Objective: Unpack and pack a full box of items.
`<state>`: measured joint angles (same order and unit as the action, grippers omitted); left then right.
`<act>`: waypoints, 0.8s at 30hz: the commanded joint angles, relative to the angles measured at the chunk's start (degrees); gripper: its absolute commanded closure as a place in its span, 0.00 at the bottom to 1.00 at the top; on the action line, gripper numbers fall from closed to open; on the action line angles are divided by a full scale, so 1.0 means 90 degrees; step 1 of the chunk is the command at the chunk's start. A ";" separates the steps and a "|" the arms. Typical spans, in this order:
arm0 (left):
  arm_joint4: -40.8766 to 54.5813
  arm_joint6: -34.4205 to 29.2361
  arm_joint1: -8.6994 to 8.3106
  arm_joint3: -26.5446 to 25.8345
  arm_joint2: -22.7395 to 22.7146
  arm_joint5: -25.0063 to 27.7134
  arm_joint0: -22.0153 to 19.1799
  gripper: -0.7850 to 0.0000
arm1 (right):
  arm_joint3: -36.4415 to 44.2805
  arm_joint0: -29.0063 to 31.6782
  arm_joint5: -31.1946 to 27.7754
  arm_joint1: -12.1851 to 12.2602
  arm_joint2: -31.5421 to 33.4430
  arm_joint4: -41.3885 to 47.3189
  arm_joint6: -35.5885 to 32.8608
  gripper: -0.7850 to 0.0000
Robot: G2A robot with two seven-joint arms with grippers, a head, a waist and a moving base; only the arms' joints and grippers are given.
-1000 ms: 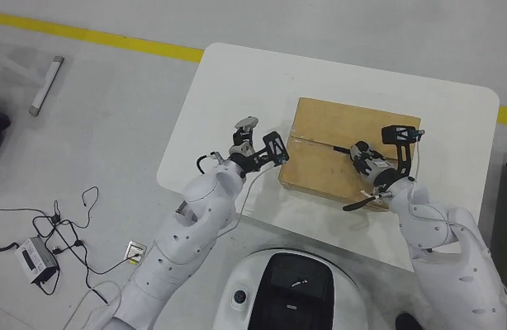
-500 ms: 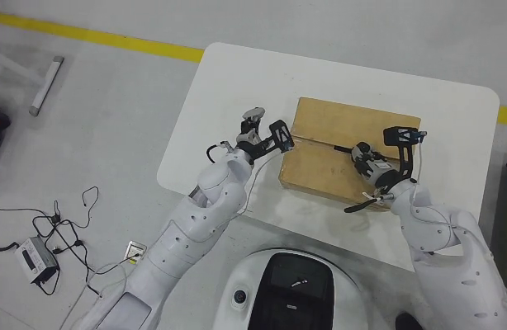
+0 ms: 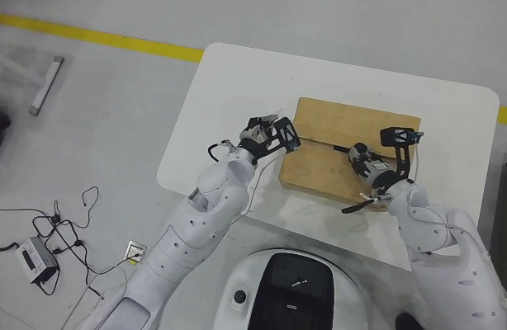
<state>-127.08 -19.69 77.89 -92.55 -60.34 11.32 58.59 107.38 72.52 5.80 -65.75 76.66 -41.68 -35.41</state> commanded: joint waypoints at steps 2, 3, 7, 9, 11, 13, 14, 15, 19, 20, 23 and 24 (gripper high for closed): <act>-0.0007 0.0014 0.0003 -0.0146 -0.0021 0.0039 0.0056 1.00 | -0.0011 -0.0006 -0.0015 -0.0003 -0.0010 -0.0013 -0.0007 1.00; 0.0000 0.0020 0.0006 -0.0207 -0.0022 0.0054 0.0063 1.00 | -0.0012 -0.0008 -0.0015 -0.0004 -0.0011 -0.0016 -0.0009 1.00; 0.0063 0.0031 0.0021 -0.0554 -0.0026 0.0106 0.0097 1.00 | -0.0017 -0.0009 -0.0017 -0.0007 -0.0013 -0.0033 -0.0014 1.00; 0.0132 0.0068 0.0028 -0.0737 -0.0007 0.0202 0.0128 1.00 | -0.0031 -0.0005 -0.0014 -0.0008 -0.0009 -0.0034 -0.0017 1.00; 0.0187 0.0119 0.0032 -0.0892 0.0023 0.0317 0.0159 1.00 | -0.0055 0.0001 -0.0016 -0.0010 -0.0013 -0.0047 -0.0010 1.00; 0.0153 0.0175 0.0035 -0.0978 0.0069 0.0409 0.0171 0.97 | -0.0071 0.0000 -0.0018 -0.0013 -0.0025 -0.0049 -0.0003 1.00; 0.0144 0.0213 0.0039 -0.1002 0.0099 0.0438 0.0170 0.89 | -0.0074 -0.0001 -0.0013 -0.0016 -0.0035 -0.0049 -0.0002 1.00; 0.0155 0.0238 0.0044 -0.1007 0.0121 0.0465 0.0165 0.82 | -0.0074 -0.0002 -0.0014 -0.0018 -0.0047 -0.0050 -0.0001 1.00; 0.0181 0.0363 0.0071 -0.1021 0.0238 0.0603 0.0080 0.27 | -0.0089 -0.0016 -0.0017 -0.0025 -0.0076 -0.0072 -0.0001 1.00; 0.0201 0.0396 0.0078 -0.1030 0.0268 0.0636 0.0059 0.00 | -0.0097 -0.0019 -0.0010 -0.0027 -0.0085 -0.0069 -0.0005 1.00; 0.0190 0.0467 0.0097 -0.1013 0.0350 0.0718 -0.0003 0.00 | -0.0106 -0.0039 -0.0003 -0.0034 -0.0106 -0.0078 0.0008 1.00; 0.0207 0.0493 0.0105 -0.0991 0.0377 0.0732 -0.0015 0.00 | -0.0104 -0.0042 0.0002 -0.0036 -0.0111 -0.0081 0.0010 1.00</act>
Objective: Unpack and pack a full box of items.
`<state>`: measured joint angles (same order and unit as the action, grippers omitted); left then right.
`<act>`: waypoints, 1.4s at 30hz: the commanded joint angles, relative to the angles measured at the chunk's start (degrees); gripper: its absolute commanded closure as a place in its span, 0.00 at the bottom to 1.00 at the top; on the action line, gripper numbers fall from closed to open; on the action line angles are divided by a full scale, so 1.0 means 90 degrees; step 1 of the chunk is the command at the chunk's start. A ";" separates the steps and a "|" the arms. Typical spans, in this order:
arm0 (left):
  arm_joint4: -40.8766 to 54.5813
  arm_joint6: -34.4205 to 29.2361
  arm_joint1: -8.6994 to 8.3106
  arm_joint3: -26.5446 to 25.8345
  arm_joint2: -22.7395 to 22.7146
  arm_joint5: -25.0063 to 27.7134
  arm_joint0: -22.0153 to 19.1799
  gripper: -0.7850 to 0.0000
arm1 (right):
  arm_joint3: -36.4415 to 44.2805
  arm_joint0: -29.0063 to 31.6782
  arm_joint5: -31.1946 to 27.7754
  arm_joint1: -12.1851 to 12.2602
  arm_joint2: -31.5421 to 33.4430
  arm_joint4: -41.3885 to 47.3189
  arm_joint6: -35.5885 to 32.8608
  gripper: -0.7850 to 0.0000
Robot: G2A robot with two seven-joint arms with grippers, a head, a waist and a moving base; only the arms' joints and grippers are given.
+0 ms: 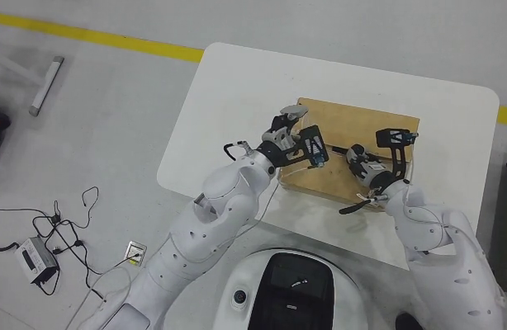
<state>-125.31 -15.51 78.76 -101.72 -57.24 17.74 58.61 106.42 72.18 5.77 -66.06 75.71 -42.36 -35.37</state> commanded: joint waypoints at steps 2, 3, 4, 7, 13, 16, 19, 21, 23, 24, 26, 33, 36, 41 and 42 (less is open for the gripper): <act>0.0018 0.0071 0.0024 0.0099 0.0095 0.0055 -0.0056 0.00 | 0.0005 -0.0006 0.0012 -0.0006 -0.0008 0.0006 0.0011 1.00; 0.0026 0.0093 0.0032 0.0131 0.0122 0.0068 -0.0076 0.00 | 0.0010 -0.0009 0.0009 -0.0007 -0.0008 0.0002 0.0015 1.00; 0.0056 0.0116 0.0041 0.0147 0.0139 0.0075 -0.0094 0.00 | 0.0017 -0.0011 0.0010 -0.0008 -0.0005 0.0000 0.0013 1.00; 0.0228 0.0172 0.0066 0.0084 0.0182 0.0158 -0.0126 0.00 | 0.0049 0.0003 0.0021 -0.0007 0.0021 -0.0010 0.0004 1.00; 0.0677 0.0124 0.0101 -0.0249 0.0132 0.0394 -0.0172 0.00 | 0.0030 0.0067 -0.0030 -0.0005 0.0039 -0.0037 0.0001 1.00; 0.1353 -0.0188 0.0112 -0.0378 -0.0107 0.0581 -0.0068 0.00 | 0.0002 0.0055 -0.0026 -0.0012 0.0018 -0.0036 0.0011 1.00; 0.2675 -0.0858 0.0132 -0.0509 -0.0504 0.0947 0.0020 0.00 | 0.0003 0.0026 -0.0015 -0.0019 -0.0010 -0.0037 0.0002 1.00; 0.3334 -0.1440 0.0132 -0.0522 -0.0726 0.1156 0.0050 0.00 | 0.0010 0.0010 -0.0013 -0.0023 -0.0016 -0.0024 -0.0007 1.00; 0.4053 -0.2058 0.0138 -0.0456 -0.0959 0.1131 0.0097 0.00 | 0.0055 0.0004 -0.0003 -0.0025 -0.0010 -0.0010 -0.0022 1.00; 0.4427 -0.2265 0.0147 -0.0480 -0.1044 0.1080 0.0083 0.00 | 0.0074 0.0008 -0.0002 -0.0024 -0.0004 -0.0012 -0.0037 1.00; 0.5095 -0.2627 0.0159 -0.0409 -0.1246 0.0825 0.0082 0.00 | 0.0079 0.0012 -0.0010 -0.0025 0.0009 -0.0010 -0.0036 1.00; 0.5723 -0.3065 0.0173 0.0152 -0.1343 0.0431 -0.0150 0.51 | 0.0059 0.0008 -0.0033 -0.0030 0.0019 -0.0002 -0.0030 1.00; 0.5987 -0.3083 0.0191 0.0492 -0.1264 0.0380 -0.0283 0.57 | 0.0062 0.0011 -0.0034 -0.0032 0.0021 -0.0005 -0.0032 1.00; 0.6058 -0.3210 0.0198 0.0795 -0.1107 0.0408 -0.0488 0.78 | 0.0066 0.0013 -0.0036 -0.0033 0.0036 -0.0030 -0.0030 1.00; 0.6057 -0.3230 0.0198 0.0829 -0.1077 0.0411 -0.0515 0.85 | 0.0066 0.0013 -0.0037 -0.0034 0.0037 -0.0030 -0.0032 1.00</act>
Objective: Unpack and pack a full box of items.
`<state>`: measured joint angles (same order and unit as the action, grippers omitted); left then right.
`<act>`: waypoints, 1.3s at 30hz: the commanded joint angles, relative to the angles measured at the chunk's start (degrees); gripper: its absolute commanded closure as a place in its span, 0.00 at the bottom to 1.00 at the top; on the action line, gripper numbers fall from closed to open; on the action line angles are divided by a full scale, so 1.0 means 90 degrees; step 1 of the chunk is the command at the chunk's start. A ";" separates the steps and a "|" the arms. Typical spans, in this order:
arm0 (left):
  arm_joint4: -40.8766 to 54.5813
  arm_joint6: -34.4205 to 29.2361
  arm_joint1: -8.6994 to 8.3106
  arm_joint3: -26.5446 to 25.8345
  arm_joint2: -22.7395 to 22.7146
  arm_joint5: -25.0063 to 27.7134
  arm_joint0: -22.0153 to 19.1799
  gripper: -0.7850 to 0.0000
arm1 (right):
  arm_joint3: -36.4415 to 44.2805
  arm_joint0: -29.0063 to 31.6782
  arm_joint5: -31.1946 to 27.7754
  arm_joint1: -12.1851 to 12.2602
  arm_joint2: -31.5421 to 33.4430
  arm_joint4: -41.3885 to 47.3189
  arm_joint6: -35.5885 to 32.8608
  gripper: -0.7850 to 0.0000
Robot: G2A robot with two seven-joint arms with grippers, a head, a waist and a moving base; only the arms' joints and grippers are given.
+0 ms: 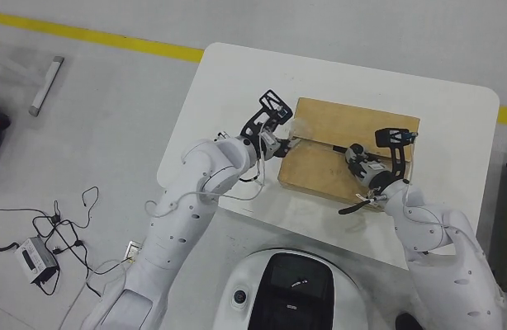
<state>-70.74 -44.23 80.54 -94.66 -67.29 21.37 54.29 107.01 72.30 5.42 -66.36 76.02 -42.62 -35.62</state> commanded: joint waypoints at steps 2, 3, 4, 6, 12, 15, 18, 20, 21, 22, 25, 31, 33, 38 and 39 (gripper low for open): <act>0.0011 -0.0059 -0.0002 0.0089 0.0076 0.0001 -0.0073 1.00 | -0.0002 0.0000 0.0009 -0.0002 0.0009 -0.0004 -0.0001 1.00; -0.0023 -0.0074 -0.0005 0.0083 0.0102 0.0006 -0.0089 1.00 | -0.0002 0.0000 0.0010 -0.0003 0.0009 -0.0005 0.0000 1.00; -0.0021 -0.0069 -0.0006 0.0073 0.0120 0.0001 -0.0094 1.00 | -0.0002 -0.0001 0.0011 -0.0004 0.0009 -0.0006 0.0000 1.00; -0.0017 -0.0049 -0.0011 0.0038 0.0146 0.0000 -0.0092 1.00 | -0.0022 -0.0009 -0.0007 -0.0006 0.0001 -0.0004 0.0000 1.00; 0.0048 0.0017 -0.0036 -0.0090 0.0159 0.0012 -0.0036 1.00 | -0.0086 -0.0072 -0.0014 -0.0020 -0.0066 -0.0012 -0.0001 1.00; -0.0004 0.0075 -0.0052 -0.0135 0.0181 0.0044 -0.0001 1.00 | -0.0087 -0.0125 -0.0001 -0.0031 -0.0112 -0.0003 -0.0005 1.00; -0.0065 0.0119 -0.0065 -0.0142 0.0212 0.0056 0.0025 0.89 | -0.0050 -0.0181 -0.0036 -0.0039 -0.0134 0.0048 -0.0044 0.57; -0.0177 0.0121 -0.0078 -0.0166 0.0228 0.0073 0.0010 0.72 | 0.0005 -0.0206 -0.0051 -0.0038 -0.0105 0.0087 -0.0080 0.56; -0.0266 0.0124 -0.0085 -0.0182 0.0241 0.0087 0.0003 0.77 | 0.0034 -0.0216 -0.0054 -0.0036 -0.0075 0.0108 -0.0102 0.56; -0.0343 0.0127 -0.0092 -0.0190 0.0253 0.0089 0.0003 0.82 | 0.0061 -0.0224 -0.0051 -0.0033 -0.0036 0.0129 -0.0119 0.55; -0.0514 0.0125 -0.0106 -0.0205 0.0283 0.0073 0.0000 0.73 | 0.0163 -0.0238 -0.0105 -0.0021 0.0082 0.0188 -0.0163 0.53; -0.0758 0.0204 -0.0131 -0.0246 0.0338 0.0135 -0.0047 0.59 | 0.0263 -0.0225 -0.0249 0.0027 0.0385 0.0102 -0.0293 0.49; -0.0766 0.0237 -0.0137 -0.0301 0.0360 0.0192 -0.0063 0.58 | 0.0282 -0.0204 -0.0335 0.0049 0.0487 -0.0001 -0.0348 0.52; -0.0791 0.0257 -0.0161 -0.0441 0.0369 0.0389 -0.0121 0.57 | 0.0304 -0.0085 -0.0568 0.0119 0.0829 -0.0305 -0.0504 0.56; -0.0843 0.0257 -0.0168 -0.0465 0.0369 0.0425 -0.0140 0.56 | 0.0284 -0.0055 -0.0608 0.0130 0.0894 -0.0330 -0.0514 0.57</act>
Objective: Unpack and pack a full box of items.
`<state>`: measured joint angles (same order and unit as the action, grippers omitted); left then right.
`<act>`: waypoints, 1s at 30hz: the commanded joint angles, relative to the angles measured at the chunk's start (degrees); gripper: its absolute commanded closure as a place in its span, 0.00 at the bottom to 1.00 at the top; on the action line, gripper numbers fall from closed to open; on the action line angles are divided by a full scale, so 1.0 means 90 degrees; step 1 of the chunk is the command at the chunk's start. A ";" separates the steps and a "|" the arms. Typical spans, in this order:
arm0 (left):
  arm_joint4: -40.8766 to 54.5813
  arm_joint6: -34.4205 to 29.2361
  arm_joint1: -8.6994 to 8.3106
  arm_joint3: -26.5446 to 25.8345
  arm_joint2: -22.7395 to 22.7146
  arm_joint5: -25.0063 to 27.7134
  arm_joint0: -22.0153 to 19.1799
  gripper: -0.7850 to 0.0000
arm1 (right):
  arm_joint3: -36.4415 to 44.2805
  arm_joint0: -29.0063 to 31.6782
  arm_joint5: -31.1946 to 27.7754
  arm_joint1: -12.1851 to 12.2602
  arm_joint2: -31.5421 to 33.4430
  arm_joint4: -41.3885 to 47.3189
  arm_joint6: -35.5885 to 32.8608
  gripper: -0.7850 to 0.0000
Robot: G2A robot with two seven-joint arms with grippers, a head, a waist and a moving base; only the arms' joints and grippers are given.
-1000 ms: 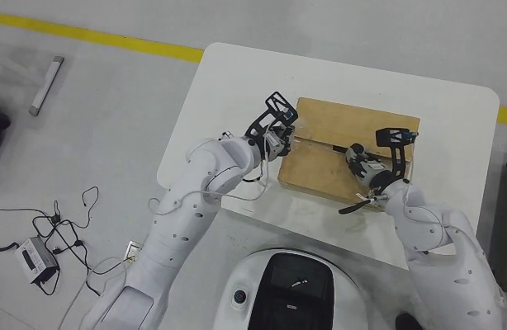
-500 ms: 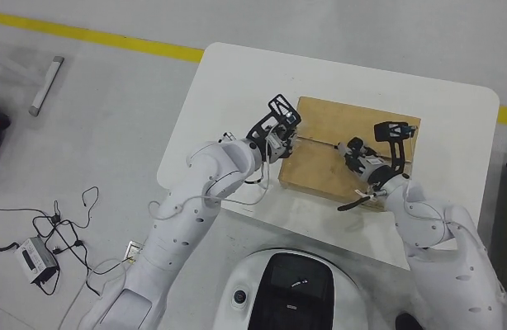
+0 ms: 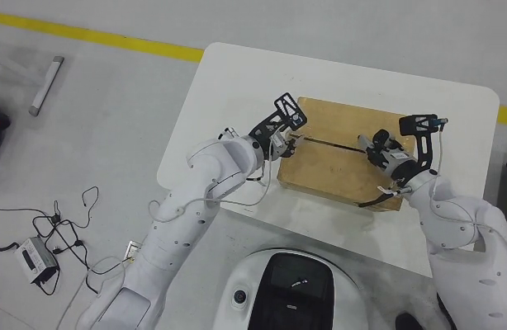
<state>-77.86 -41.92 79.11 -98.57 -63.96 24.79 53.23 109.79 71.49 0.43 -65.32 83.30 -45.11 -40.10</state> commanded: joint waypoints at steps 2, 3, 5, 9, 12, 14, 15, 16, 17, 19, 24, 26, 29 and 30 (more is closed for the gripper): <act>-0.0088 0.0040 -0.0017 -0.0068 0.0004 0.0088 -0.0035 0.54 | -0.0053 0.0083 -0.0153 0.0033 0.0193 -0.0065 -0.0018 0.57; -0.0056 0.0053 -0.0020 -0.0078 -0.0003 0.0095 -0.0039 0.53 | -0.0069 0.0107 -0.0233 0.0044 0.0240 -0.0115 -0.0017 0.57; 0.0059 0.0075 -0.0022 -0.0117 -0.0002 0.0166 -0.0070 0.51 | -0.0149 0.0168 -0.0278 0.0058 0.0322 -0.0125 -0.0008 0.57; 0.0481 0.0078 -0.0005 -0.0197 0.0037 0.0247 -0.0215 0.50 | -0.0261 0.0271 -0.0299 0.0067 0.0338 -0.0185 0.0054 0.59; 0.0680 0.0064 0.0017 -0.0223 0.0135 0.0294 -0.0403 0.48 | -0.0291 0.0300 -0.0290 0.0067 0.0295 -0.0210 0.0074 0.66; 0.0848 0.0121 0.0037 -0.0219 0.0223 0.0304 -0.0510 0.27 | -0.0317 0.0294 -0.0282 0.0066 0.0252 -0.0242 0.0086 0.67; 0.0932 0.0144 0.0048 -0.0189 0.0271 0.0303 -0.0553 0.18 | -0.0330 0.0291 -0.0281 0.0064 0.0229 -0.0226 0.0098 0.68; 0.1111 0.0180 0.0065 -0.0171 0.0335 0.0306 -0.0588 0.13 | -0.0348 0.0283 -0.0289 0.0065 0.0204 -0.0273 0.0097 0.68; 0.1177 0.0167 0.0077 -0.0165 0.0396 0.0324 -0.0647 0.13 | -0.0360 0.0273 -0.0282 0.0063 0.0185 -0.0281 0.0112 0.69; 0.1275 0.0197 0.0099 -0.0163 0.0554 0.0359 -0.0700 0.13 | -0.0384 0.0254 -0.0268 0.0061 0.0156 -0.0285 0.0136 0.69; 0.1514 0.0153 0.0115 -0.0194 0.0714 0.0417 -0.0734 0.06 | -0.0304 0.0248 -0.0239 0.0066 0.0171 -0.0269 0.0108 0.67; 0.1534 0.0194 0.0095 -0.0251 0.0550 0.0321 -0.0747 0.02 | -0.0282 0.0261 -0.0232 0.0070 0.0190 -0.0270 0.0105 0.67; 0.1405 0.0145 0.0035 -0.0343 0.0056 -0.0104 -0.0717 0.00 | -0.0351 0.0242 -0.0255 0.0068 0.0158 -0.0258 0.0151 0.69; 0.1381 0.0092 0.0011 -0.0370 -0.0128 -0.0246 -0.0688 0.00 | -0.0363 0.0230 -0.0263 0.0066 0.0135 -0.0258 0.0165 0.69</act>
<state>-65.17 -40.57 79.48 -101.65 -62.71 24.64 46.67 106.72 73.70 -1.80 -64.70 84.78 -47.44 -38.78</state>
